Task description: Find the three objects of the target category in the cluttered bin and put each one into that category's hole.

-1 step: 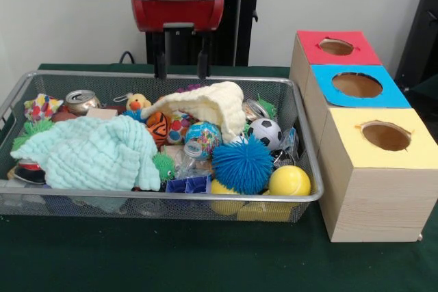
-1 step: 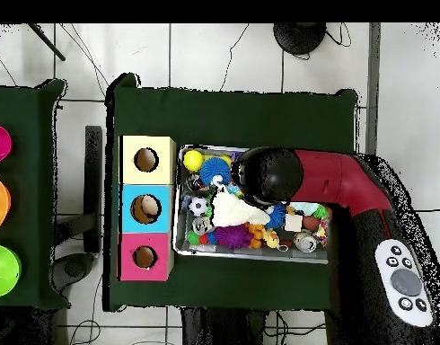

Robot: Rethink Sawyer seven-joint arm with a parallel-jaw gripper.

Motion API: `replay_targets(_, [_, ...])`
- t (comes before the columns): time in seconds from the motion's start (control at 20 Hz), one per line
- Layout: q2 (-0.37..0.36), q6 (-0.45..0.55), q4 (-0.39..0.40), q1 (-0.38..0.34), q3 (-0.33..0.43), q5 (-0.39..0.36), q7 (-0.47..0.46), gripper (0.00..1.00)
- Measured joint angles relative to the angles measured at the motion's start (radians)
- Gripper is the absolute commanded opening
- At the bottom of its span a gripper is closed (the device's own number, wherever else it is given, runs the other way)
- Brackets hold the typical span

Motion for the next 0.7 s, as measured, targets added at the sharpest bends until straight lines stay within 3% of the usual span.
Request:
replay_targets(0.3, [0.017, -0.057, 0.006, -0.037, 0.019, -0.044, 0.0, 1.0])
replay_targets(0.7, [0.018, -0.111, 0.013, -0.025, 0.02, -0.072, 0.0, 1.0])
